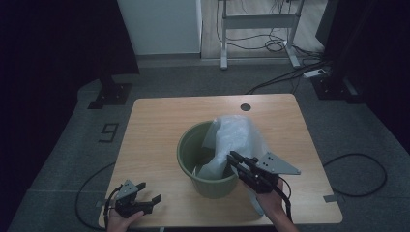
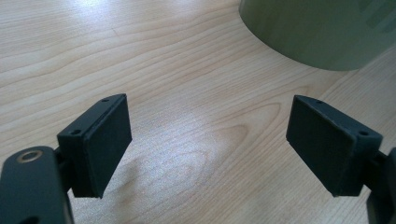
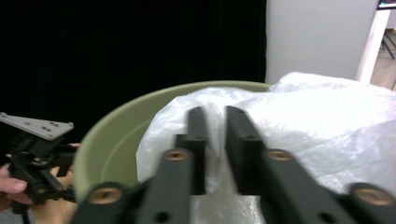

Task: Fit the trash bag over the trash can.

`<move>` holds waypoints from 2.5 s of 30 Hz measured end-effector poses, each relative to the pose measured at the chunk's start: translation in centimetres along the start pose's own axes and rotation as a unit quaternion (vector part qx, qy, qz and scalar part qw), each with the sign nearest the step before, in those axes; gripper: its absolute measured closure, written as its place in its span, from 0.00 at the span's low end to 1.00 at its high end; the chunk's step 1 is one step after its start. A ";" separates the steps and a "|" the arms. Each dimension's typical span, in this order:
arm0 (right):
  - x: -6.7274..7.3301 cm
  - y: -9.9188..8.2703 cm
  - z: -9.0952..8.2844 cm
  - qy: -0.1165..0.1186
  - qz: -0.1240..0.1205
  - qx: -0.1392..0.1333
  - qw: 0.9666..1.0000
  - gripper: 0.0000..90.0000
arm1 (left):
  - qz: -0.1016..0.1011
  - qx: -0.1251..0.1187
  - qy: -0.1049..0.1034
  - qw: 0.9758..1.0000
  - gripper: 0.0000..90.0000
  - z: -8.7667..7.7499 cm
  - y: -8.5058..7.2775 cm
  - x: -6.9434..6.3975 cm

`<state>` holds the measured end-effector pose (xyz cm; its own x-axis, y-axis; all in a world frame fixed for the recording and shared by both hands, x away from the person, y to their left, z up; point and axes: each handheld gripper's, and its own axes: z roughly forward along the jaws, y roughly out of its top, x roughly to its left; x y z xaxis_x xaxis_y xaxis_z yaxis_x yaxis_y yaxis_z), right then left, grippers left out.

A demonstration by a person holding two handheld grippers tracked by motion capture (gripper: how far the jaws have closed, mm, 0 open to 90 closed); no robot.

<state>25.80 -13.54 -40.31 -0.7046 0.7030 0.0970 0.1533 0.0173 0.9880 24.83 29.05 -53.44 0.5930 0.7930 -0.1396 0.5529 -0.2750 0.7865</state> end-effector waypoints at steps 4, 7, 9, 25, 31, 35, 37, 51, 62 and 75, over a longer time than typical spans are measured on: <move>0.3 0.4 -1.5 -0.027 -0.013 -0.014 0.999 0.56 | -0.001 -0.001 0.000 1.000 0.15 0.0 0.0 0.0; 0.5 0.3 -2.9 -0.050 -0.015 -0.023 0.998 0.45 | 0.000 0.001 0.002 1.000 0.15 0.1 0.0 -0.1; 0.5 -0.2 -3.6 -0.062 -0.014 -0.023 0.998 0.41 | 0.001 0.002 0.001 1.000 0.15 0.1 0.0 -0.2; -0.6 -5.3 -7.1 -0.085 0.019 -0.016 0.996 0.30 | 0.003 0.007 0.001 1.000 0.15 0.3 -0.1 -0.2; -0.9 -7.4 -7.3 -0.092 0.024 0.011 0.995 0.30 | 0.005 0.009 0.000 1.000 0.15 0.4 0.0 -0.3; -1.8 -8.7 -6.7 -0.109 0.032 0.030 0.993 0.31 | 0.004 0.009 0.001 1.000 0.15 0.4 -0.1 -0.3; -2.2 -9.2 -6.5 -0.118 0.039 0.036 0.992 0.32 | 0.004 0.007 0.002 1.000 0.15 0.4 -0.1 -0.3; -3.4 -11.6 -7.0 -0.142 0.054 0.078 0.985 0.74 | 0.003 -0.019 0.004 1.000 0.16 -0.3 0.8 -1.0; -5.4 -8.5 -7.6 -0.168 0.068 0.037 0.983 0.98 | -0.012 -0.067 0.021 0.997 0.20 -2.1 3.5 -2.7; -4.4 -3.1 -7.0 -0.141 0.034 -0.016 0.989 0.98 | -0.012 -0.151 0.037 0.988 0.20 -5.3 7.7 -5.5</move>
<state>23.55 -21.70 -42.94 -0.4718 0.8721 0.1297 0.1678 -0.0556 0.9842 22.73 25.45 -43.47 0.5313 0.8380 -0.1243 0.3588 -0.0897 0.9291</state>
